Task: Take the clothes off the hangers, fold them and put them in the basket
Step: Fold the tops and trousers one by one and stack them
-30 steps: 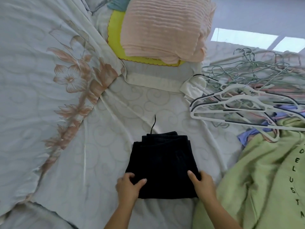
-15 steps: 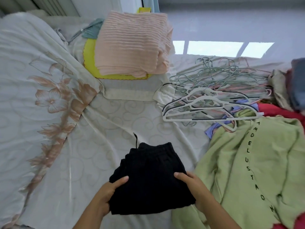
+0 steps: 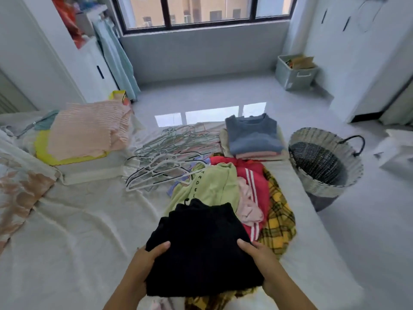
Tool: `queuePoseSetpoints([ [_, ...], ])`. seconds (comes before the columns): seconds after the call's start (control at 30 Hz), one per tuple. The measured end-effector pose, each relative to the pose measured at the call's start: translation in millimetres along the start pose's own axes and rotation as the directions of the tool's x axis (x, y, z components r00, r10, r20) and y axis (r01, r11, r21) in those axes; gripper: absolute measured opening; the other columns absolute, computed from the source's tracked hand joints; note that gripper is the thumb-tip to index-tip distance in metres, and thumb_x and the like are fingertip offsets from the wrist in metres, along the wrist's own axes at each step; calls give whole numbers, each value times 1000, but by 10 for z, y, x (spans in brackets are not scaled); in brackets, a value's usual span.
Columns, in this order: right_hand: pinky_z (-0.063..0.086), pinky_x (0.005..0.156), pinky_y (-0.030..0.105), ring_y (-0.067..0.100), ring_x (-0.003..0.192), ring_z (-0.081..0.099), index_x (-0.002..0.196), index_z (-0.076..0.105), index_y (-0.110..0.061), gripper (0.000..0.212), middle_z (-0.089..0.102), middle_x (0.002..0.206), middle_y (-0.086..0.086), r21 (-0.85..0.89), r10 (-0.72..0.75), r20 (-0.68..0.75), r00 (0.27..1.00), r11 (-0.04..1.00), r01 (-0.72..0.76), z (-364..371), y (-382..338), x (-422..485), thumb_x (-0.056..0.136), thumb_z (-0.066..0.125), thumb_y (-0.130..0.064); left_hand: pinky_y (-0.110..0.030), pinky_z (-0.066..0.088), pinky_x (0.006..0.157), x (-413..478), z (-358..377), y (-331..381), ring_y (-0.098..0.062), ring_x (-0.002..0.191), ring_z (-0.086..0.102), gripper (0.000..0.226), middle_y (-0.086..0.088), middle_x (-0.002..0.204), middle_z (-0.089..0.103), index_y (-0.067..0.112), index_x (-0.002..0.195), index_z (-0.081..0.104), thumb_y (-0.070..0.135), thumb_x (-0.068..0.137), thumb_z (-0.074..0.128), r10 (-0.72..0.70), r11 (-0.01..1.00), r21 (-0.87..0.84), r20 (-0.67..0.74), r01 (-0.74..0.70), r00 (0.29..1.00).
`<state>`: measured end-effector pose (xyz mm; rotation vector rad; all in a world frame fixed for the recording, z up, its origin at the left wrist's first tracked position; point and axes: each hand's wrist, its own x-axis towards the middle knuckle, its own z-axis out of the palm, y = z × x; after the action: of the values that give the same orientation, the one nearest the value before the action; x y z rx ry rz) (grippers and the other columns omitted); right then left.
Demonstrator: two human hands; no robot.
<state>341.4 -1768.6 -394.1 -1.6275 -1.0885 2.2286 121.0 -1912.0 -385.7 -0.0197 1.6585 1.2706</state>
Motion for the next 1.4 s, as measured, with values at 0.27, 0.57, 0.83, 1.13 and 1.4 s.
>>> queuePoseSetpoints([
  [0.27,55,59,31,31,86,68,103,63,-3,26,70,98,15,13,-146,-60,987,989,147,-1215,-703,-636,87,66,-23,-46,53,83,-473,1379,161,-39,97,63,30,-20,107,66,5,110,60,15,83,68,28,1000,-14,84,-27,996],
  [0.57,55,68,35,28,87,67,98,63,-3,24,70,95,12,-56,-221,-84,972,975,217,-1851,-1587,-27,88,64,-25,-40,53,68,224,2387,621,-39,89,65,23,-23,100,67,3,108,60,2,86,61,126,990,-62,47,-123,991],
  [0.83,55,83,45,28,90,67,98,62,-5,24,69,98,11,-73,-263,-138,955,964,255,-2260,-2274,1041,89,62,-28,-41,53,73,1124,3294,1261,-35,83,64,16,-19,92,66,3,103,60,1,87,60,167,986,13,-53,-167,985],
  [1.13,54,83,44,30,94,64,101,58,1,25,66,101,18,-99,-391,-103,914,919,382,-2188,-3207,2304,90,61,-21,-30,50,68,2301,3759,1985,-25,86,58,28,-16,100,63,-1,113,60,-3,85,60,354,935,93,-178,-343,918],
  [1.4,48,93,37,21,109,56,126,47,-11,42,55,124,7,-230,-439,-6,898,875,426,-2245,-3843,3777,95,50,-38,-39,41,100,3617,4027,2288,-31,119,52,51,-17,129,53,3,132,46,16,86,65,508,804,484,-256,-345,823],
])
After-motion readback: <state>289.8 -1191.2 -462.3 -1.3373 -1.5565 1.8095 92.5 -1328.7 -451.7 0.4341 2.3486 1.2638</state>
